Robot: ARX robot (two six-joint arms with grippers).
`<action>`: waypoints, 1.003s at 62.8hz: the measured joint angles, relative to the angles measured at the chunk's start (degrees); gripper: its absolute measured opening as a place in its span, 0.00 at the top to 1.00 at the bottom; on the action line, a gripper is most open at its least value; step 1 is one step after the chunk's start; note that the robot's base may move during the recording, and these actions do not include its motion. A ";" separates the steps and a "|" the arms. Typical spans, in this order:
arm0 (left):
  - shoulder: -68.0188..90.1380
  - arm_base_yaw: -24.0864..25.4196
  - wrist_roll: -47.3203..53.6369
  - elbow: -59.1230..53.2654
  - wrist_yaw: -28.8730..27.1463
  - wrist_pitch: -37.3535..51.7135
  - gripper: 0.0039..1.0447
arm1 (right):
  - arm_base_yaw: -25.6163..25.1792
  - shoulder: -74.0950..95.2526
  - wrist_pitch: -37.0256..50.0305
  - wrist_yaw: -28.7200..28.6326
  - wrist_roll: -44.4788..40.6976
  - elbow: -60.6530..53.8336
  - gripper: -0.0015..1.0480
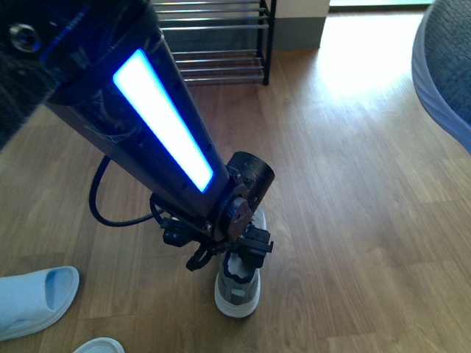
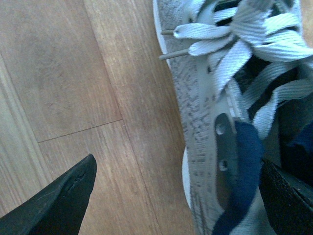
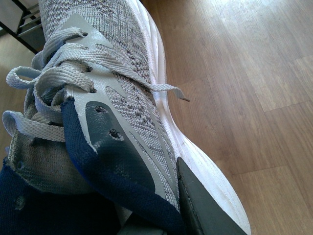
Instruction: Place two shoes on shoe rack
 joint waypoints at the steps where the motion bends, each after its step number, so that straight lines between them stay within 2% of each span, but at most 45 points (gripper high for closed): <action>1: 0.02 0.11 0.00 -0.15 0.00 0.00 0.09 | 0.00 0.00 0.00 0.00 0.00 0.00 0.99; 8: 0.57 0.22 0.28 -0.33 2.40 0.85 0.09 | 0.00 0.00 0.00 -0.02 0.00 0.00 0.99; 13: 1.31 -0.26 0.48 0.13 1.22 0.42 0.09 | 0.00 0.00 0.00 0.00 0.00 0.00 0.99; 44: 3.19 -0.46 -0.11 1.20 -1.97 -0.66 0.75 | 0.00 0.00 0.00 0.00 0.00 0.00 0.99; 51: 3.19 -0.39 -0.85 0.59 -2.01 -0.09 0.94 | 0.00 0.00 0.00 0.00 0.00 0.00 0.99; 54: 3.19 -0.37 -1.07 0.35 -2.29 0.07 0.99 | 0.00 0.00 0.00 0.00 0.00 0.00 0.99; 63: 2.60 -0.02 -2.97 -1.18 -2.45 1.38 0.99 | 0.00 0.00 0.00 0.00 0.00 0.00 0.99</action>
